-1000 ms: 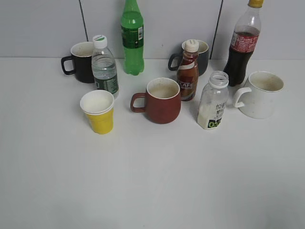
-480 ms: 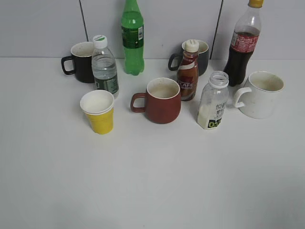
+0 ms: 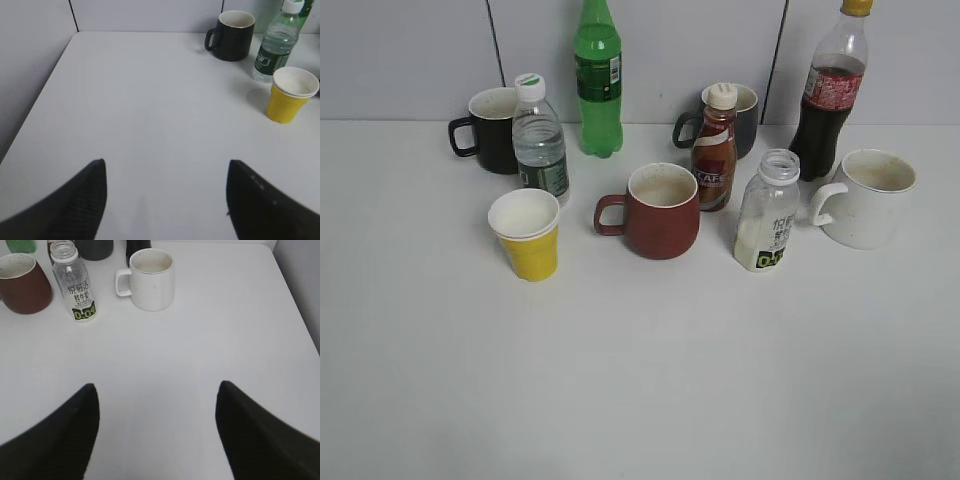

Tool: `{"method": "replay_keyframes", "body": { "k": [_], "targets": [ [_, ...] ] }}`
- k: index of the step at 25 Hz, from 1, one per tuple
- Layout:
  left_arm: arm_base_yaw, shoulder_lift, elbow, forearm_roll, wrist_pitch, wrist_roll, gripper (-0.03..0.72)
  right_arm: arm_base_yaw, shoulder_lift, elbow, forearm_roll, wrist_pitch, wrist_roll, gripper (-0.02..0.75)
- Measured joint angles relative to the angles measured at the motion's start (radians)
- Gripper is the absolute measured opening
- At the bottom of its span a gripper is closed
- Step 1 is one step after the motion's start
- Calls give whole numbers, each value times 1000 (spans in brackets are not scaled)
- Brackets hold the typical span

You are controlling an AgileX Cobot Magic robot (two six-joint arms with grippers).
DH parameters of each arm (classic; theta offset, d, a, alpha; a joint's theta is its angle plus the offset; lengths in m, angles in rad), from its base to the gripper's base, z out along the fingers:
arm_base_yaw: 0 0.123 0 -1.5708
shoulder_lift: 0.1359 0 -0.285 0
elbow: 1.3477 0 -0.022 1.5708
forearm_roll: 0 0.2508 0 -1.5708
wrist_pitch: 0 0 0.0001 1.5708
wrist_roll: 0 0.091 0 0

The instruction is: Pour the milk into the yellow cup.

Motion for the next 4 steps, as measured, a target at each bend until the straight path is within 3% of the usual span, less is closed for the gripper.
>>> {"method": "replay_keyframes", "body": {
  "k": [4],
  "targets": [
    [0,0,0,0,0,0,568,0,0,0,0,0,-1,545]
  ]
}}
